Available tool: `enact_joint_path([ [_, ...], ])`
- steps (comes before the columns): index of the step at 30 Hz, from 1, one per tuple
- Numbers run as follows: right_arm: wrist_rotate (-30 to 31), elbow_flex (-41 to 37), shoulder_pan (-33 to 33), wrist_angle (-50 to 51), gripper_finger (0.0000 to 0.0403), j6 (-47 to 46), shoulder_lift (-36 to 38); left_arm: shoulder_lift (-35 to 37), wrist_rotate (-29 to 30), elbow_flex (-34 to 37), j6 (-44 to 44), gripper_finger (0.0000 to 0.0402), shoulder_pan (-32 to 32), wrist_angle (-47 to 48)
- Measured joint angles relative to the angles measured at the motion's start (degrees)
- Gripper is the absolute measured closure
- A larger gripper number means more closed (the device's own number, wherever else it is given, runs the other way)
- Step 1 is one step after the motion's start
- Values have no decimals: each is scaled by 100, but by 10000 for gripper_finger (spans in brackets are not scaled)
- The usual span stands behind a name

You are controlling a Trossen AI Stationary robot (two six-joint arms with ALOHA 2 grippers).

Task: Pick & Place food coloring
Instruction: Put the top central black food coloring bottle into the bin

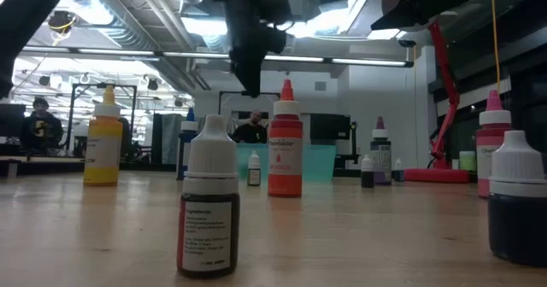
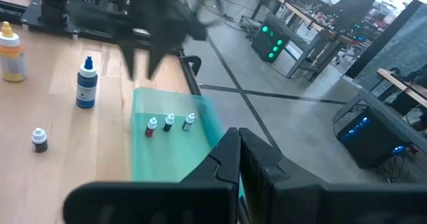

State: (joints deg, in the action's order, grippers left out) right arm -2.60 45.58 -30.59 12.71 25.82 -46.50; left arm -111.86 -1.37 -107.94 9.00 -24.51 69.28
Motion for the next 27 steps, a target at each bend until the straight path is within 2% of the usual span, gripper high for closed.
enact_joint_path([
  [5,-2,0,0,-3,391,9,0,71,-26,260,305,274,421,-73],
  [9,-1,0,0,16,391,12,0,75,-11,684,427,274,794,-496],
  [16,-3,0,0,321,391,20,-2,75,38,1466,118,274,1301,-1559],
  [18,-4,0,0,401,391,20,-2,71,30,1636,-17,272,1381,-1606],
  [24,-18,0,0,638,391,20,-2,67,-291,1861,-339,229,1488,-1669],
  [27,-18,0,0,669,391,20,-2,67,-211,1857,-377,199,1509,-1730],
])
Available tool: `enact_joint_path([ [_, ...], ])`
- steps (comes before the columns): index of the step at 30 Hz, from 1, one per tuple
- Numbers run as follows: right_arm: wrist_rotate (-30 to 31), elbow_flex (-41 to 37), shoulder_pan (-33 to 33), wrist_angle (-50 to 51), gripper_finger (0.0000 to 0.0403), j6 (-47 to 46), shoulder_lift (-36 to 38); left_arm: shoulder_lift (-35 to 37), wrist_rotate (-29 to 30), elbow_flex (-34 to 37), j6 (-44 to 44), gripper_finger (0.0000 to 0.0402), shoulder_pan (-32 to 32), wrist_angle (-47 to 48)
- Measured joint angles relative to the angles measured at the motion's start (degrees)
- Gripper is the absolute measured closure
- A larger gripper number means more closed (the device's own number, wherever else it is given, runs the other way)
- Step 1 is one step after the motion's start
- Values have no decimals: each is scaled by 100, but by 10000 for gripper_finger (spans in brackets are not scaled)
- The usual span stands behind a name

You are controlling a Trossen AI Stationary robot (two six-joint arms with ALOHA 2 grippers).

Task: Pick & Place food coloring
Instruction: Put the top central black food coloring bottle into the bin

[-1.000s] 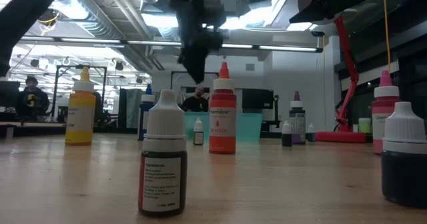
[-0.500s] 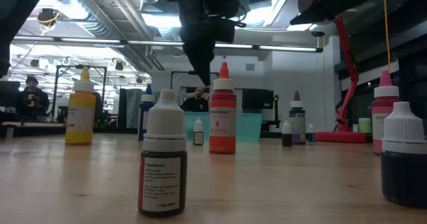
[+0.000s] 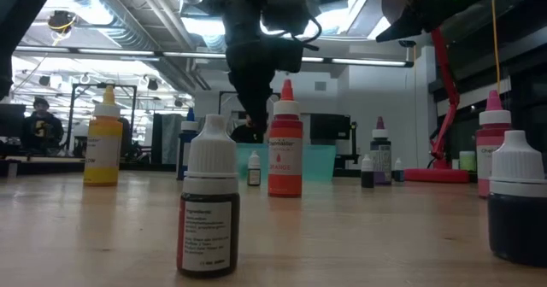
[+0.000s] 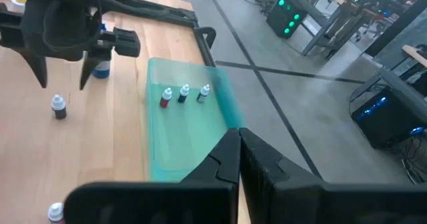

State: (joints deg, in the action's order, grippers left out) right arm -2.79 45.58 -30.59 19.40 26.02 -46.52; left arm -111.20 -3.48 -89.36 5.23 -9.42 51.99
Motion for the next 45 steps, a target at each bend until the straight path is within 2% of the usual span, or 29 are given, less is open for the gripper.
enact_joint_path([
  [6,-2,0,0,16,391,-17,0,-17,252,-2,275,166,114,-11],
  [27,13,0,2,190,391,-13,0,-411,242,-3,523,170,187,-85],
  [36,13,0,2,192,391,-7,0,-415,189,697,285,176,191,-520],
  [45,13,0,2,190,391,-2,0,-415,207,708,154,176,189,-725],
])
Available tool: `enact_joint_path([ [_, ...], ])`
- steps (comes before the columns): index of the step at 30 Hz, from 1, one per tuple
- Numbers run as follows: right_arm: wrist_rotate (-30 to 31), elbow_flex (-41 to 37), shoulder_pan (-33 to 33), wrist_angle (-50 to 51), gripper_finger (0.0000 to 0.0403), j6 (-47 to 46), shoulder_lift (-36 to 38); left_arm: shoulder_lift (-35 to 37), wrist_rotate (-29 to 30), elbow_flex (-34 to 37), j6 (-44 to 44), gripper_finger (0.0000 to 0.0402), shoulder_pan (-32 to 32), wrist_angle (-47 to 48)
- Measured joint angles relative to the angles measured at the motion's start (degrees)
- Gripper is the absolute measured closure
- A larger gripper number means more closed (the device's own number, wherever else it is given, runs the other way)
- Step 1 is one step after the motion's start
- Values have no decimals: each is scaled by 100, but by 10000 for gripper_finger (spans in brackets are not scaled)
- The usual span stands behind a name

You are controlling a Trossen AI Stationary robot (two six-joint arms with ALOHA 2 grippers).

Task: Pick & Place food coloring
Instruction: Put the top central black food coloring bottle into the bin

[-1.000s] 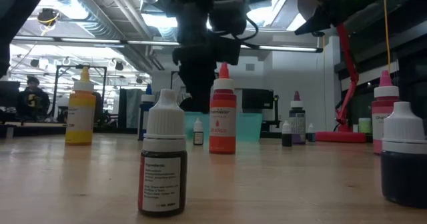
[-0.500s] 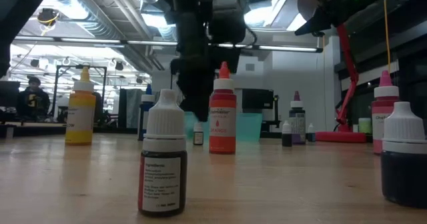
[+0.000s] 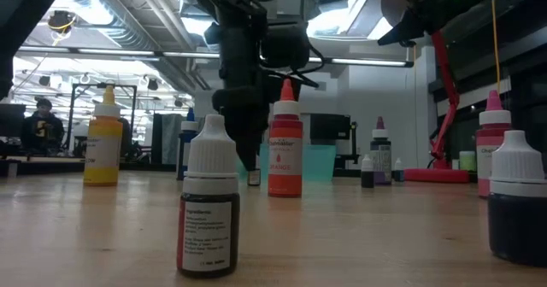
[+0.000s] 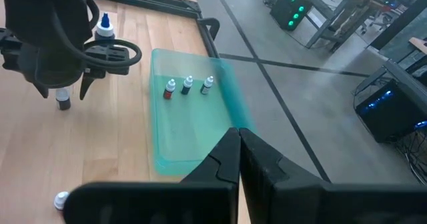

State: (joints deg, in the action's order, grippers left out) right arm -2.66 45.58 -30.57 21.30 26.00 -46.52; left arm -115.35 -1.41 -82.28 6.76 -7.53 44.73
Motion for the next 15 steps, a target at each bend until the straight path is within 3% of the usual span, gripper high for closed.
enact_joint_path([
  [7,0,0,0,-2,391,0,0,0,-12,0,-2,190,-8,-24],
  [15,0,0,0,-33,391,0,-16,2,-133,0,-2,258,-23,-31],
])
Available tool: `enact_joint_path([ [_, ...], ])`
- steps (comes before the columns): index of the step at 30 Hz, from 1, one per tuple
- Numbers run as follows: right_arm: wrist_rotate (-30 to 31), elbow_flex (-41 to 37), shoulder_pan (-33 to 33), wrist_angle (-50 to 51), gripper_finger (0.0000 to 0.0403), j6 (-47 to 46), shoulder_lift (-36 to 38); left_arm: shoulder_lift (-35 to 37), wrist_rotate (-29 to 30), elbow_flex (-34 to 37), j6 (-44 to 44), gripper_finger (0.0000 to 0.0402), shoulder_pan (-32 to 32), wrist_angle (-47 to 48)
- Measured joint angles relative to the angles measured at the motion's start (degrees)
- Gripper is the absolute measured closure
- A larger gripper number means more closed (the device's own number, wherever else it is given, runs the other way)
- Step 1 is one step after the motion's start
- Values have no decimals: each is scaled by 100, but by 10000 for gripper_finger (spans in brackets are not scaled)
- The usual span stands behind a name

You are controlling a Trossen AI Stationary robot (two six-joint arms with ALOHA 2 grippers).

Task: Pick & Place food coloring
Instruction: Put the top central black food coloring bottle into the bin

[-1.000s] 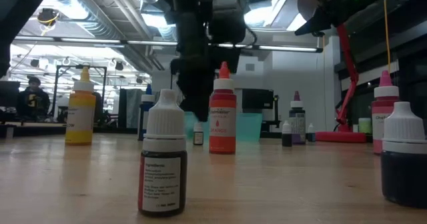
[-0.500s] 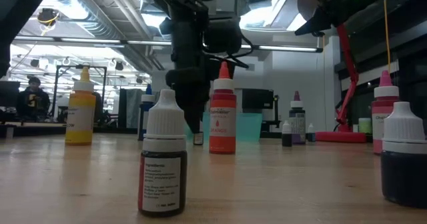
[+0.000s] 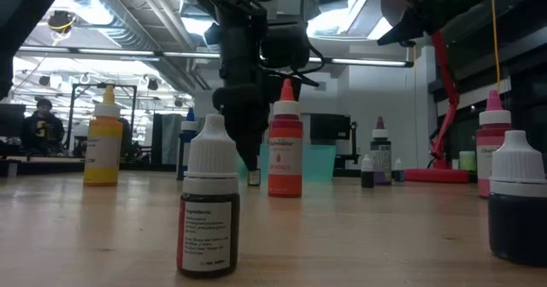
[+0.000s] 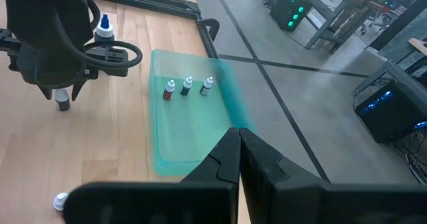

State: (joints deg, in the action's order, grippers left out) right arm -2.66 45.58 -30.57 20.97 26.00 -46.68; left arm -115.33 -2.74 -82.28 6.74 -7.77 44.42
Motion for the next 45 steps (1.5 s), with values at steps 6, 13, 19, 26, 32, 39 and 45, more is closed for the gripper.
enact_joint_path([
  [6,2,0,-1,-16,391,-7,-88,0,-223,0,-68,311,-87,0],
  [13,2,0,0,-15,391,-11,-174,104,-194,-32,-348,341,-215,85],
  [19,0,0,0,-30,391,12,-170,508,-10,-634,-347,333,-511,496],
  [26,0,0,0,-111,391,20,-170,804,643,-1884,-343,336,-1266,1229],
  [32,2,0,-1,-141,391,5,-170,804,508,-2613,-310,336,-2061,1479],
  [39,1,0,-2,-138,391,-28,-170,735,248,-2673,174,337,-2683,1638],
  [45,2,0,-2,-142,391,-24,-170,313,156,-2673,703,337,-2928,1603],
])
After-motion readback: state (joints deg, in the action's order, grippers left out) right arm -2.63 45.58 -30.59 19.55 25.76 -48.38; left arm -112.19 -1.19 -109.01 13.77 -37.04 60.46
